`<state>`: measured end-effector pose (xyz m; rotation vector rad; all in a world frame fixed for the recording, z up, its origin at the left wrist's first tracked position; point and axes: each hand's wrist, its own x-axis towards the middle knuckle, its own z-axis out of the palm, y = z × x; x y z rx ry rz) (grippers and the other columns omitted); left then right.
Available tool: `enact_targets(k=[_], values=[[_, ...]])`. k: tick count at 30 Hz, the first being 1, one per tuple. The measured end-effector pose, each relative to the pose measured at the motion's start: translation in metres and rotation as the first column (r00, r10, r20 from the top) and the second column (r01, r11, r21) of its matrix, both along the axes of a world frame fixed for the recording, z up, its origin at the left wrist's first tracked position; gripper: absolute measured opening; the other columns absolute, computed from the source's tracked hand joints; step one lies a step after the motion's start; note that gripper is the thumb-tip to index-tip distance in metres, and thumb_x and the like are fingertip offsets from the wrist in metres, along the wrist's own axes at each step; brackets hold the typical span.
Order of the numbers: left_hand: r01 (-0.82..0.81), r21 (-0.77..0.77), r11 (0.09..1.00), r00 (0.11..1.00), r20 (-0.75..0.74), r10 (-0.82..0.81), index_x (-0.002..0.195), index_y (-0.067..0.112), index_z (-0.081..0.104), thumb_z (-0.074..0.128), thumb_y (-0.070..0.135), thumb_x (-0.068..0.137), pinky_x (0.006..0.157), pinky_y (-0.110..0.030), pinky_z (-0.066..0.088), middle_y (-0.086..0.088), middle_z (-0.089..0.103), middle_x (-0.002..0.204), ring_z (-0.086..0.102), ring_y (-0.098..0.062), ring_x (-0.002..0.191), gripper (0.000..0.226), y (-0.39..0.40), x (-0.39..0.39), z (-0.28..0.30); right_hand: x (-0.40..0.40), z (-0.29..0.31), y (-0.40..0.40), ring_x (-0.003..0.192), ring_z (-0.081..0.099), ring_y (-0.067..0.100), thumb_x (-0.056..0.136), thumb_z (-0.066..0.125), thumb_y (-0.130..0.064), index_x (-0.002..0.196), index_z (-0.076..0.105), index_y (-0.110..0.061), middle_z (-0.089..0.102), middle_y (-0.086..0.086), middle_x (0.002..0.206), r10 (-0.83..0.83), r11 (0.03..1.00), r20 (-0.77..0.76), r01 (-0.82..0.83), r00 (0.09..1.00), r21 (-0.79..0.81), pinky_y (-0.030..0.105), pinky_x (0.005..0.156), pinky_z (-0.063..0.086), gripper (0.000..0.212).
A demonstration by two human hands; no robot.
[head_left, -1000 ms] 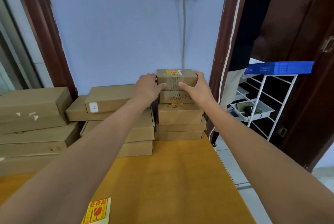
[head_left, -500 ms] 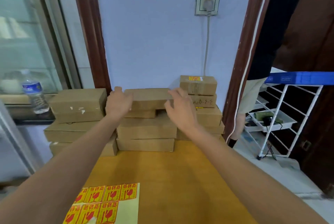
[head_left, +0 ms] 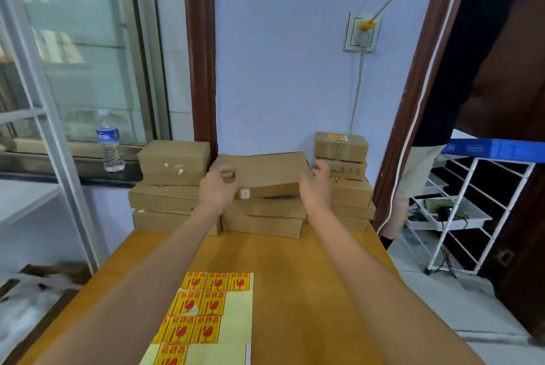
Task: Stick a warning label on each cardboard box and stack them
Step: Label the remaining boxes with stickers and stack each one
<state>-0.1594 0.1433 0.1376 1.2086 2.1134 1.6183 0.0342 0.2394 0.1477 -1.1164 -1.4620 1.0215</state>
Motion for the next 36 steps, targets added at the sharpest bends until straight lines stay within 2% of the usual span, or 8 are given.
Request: enact_targets(k=[9, 12, 16, 24, 27, 30, 33, 36], values=[[0.134, 0.001, 0.991, 0.982, 0.133, -0.133, 0.139, 0.023, 0.061, 0.075, 0.013, 0.090, 0.087, -0.023, 0.052, 0.007, 0.067, 0.124, 0.063, -0.007, 0.109, 0.052, -0.126, 0.079, -0.041, 0.100, -0.042, -0.123, 0.115, 0.055, 0.014, 0.098, 0.063, -0.022, 0.141, 0.049, -0.028, 0.050, -0.009, 0.122, -0.139, 0.966, 0.173, 0.096, 0.975, 0.239, 0.037, 0.095, 0.052, 0.046], [0.178, -0.081, 0.981, 0.980, 0.106, -0.169, 0.137, 0.030, 0.062, 0.076, 0.020, 0.090, 0.070, -0.014, 0.051, 0.013, 0.070, 0.115, 0.064, 0.003, 0.099, 0.049, -0.153, 0.109, -0.075, 0.136, -0.071, -0.153, 0.116, 0.053, 0.013, 0.100, 0.061, -0.025, 0.149, 0.051, -0.024, 0.043, -0.010, 0.120, -0.192, 0.969, 0.302, 0.133, 0.934, 0.207, 0.036, 0.096, 0.051, 0.050], [0.203, -0.166, 0.965, 0.976, 0.117, -0.185, 0.138, 0.024, 0.061, 0.076, 0.016, 0.088, 0.072, -0.010, 0.051, 0.012, 0.069, 0.126, 0.065, 0.006, 0.097, 0.053, -0.173, 0.135, -0.115, 0.167, -0.106, -0.178, 0.120, 0.050, 0.013, 0.102, 0.060, -0.028, 0.154, 0.049, -0.025, 0.042, -0.011, 0.122, -0.182, 0.982, 0.375, 0.148, 0.909, 0.119, 0.041, 0.101, 0.052, 0.053], [0.185, -0.224, 0.957, 0.975, -0.082, -0.208, 0.141, 0.024, 0.059, 0.073, 0.029, 0.092, 0.088, -0.018, 0.051, 0.008, 0.067, 0.131, 0.065, -0.005, 0.110, 0.051, -0.190, 0.159, -0.126, 0.188, -0.151, -0.192, 0.132, 0.048, 0.027, 0.102, 0.061, -0.030, 0.153, 0.048, -0.024, 0.043, -0.002, 0.132, -0.143, 0.986, 0.396, 0.166, 0.907, -0.025, 0.054, 0.118, 0.037, 0.053], [0.201, -0.186, 0.962, 0.965, -0.129, -0.227, 0.136, 0.024, 0.062, 0.068, 0.025, 0.095, 0.085, -0.013, 0.053, 0.007, 0.064, 0.133, 0.063, -0.004, 0.112, 0.041, -0.204, 0.151, -0.126, 0.182, -0.143, -0.201, 0.138, 0.042, 0.030, 0.100, 0.063, -0.033, 0.149, 0.049, -0.025, 0.046, 0.005, 0.139, -0.260, 0.965, 0.522, 0.207, 0.812, 0.159, 0.051, 0.122, 0.025, 0.052], [0.104, -0.157, 0.982, 0.943, -0.298, -0.147, 0.126, 0.026, 0.066, 0.066, 0.023, 0.096, 0.087, -0.022, 0.056, 0.011, 0.063, 0.124, 0.062, -0.007, 0.110, 0.030, -0.228, 0.114, -0.131, 0.161, -0.124, -0.231, 0.125, 0.049, 0.021, 0.097, 0.063, -0.036, 0.139, 0.053, -0.028, 0.044, -0.007, 0.133, -0.292, 0.918, 0.546, 0.069, 0.785, 0.390, 0.037, 0.108, 0.032, 0.044], [-0.074, -0.171, 0.983, 0.874, -0.485, -0.019, 0.118, 0.027, 0.068, 0.067, 0.023, 0.094, 0.077, -0.031, 0.053, 0.009, 0.063, 0.120, 0.062, -0.014, 0.104, 0.025, -0.250, 0.066, -0.134, 0.118, -0.118, -0.263, 0.088, 0.057, 0.008, 0.097, 0.059, -0.041, 0.131, 0.056, -0.035, 0.039, -0.023, 0.117, -0.062, 0.886, 0.612, -0.239, 0.788, 0.397, 0.027, 0.078, 0.053, 0.034], [-0.139, -0.250, 0.958, 0.793, -0.608, -0.044, 0.119, 0.027, 0.068, 0.069, 0.023, 0.091, 0.083, -0.036, 0.053, 0.007, 0.062, 0.120, 0.061, -0.019, 0.107, 0.028, -0.261, 0.034, -0.146, 0.058, -0.119, -0.264, 0.092, 0.055, 0.009, 0.098, 0.064, -0.035, 0.124, 0.064, -0.030, 0.053, -0.013, 0.114, -0.035, 0.772, 0.699, -0.424, 0.714, 0.473, 0.028, 0.078, 0.052, 0.027]])
